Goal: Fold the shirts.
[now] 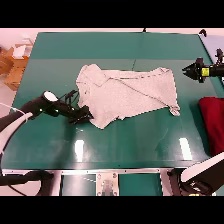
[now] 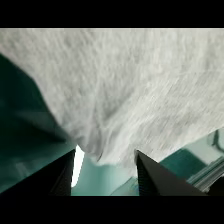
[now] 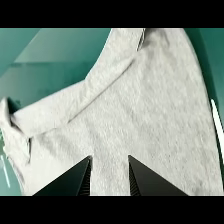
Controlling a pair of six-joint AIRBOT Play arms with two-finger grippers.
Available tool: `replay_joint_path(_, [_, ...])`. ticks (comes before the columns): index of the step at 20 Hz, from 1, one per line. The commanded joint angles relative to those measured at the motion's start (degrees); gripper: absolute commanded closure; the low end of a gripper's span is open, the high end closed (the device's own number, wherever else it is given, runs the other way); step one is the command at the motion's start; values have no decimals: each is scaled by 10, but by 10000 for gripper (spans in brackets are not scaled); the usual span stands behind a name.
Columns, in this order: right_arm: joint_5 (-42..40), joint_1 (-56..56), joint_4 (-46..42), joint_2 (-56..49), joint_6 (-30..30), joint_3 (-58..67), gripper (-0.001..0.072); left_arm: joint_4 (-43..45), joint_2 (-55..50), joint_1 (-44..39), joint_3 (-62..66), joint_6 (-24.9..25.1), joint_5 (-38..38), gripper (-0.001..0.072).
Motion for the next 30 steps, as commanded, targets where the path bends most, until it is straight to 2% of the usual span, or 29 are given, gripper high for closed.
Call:
replay_joint_path(1, [44,-3,0,3,-3,1,443,-81,-2,-1,-12,54,72,454])
replay_joint_path(2, [48,-3,1,6,-3,1,443,-97,-2,-1,-12,83,73,670])
replay_joint_path(3, [53,-4,0,12,-3,1,443,-103,-2,-1,-12,89,67,687])
replay_joint_path(6, [83,-14,-13,41,-3,-5,453,-69,-1,30,3,93,25,687])
replay_joint_path(9, [96,-21,-47,105,-8,-80,465,-22,14,120,22,89,-42,687])
replay_joint_path(13, [92,-24,-63,229,-48,-262,495,-21,39,212,22,113,-83,686])
replay_joint_path(16, [74,-29,-116,342,-50,-423,495,-1,40,223,22,137,-101,687])
replay_joint_path(19, [21,-49,-142,449,-50,-566,492,70,39,225,30,136,-118,687])
replay_joint_path(20, [5,-59,-142,472,-50,-602,458,105,40,224,38,132,-130,687])
replay_joint_path(21, [-5,-68,-142,485,-50,-633,337,146,40,228,47,117,-142,686])
replay_joint_path(22, [-11,-73,-142,488,-50,-654,293,183,40,235,56,100,-154,687])
replay_joint_path(24, [-36,-86,-142,488,-50,-689,292,209,40,261,70,82,-165,687])
replay_joint_path(27, [-58,-89,-141,487,-52,-717,292,196,39,274,70,105,-183,687])
replay_joint_path(30, [-75,-88,-138,479,-68,-741,292,192,39,273,70,115,-171,686])
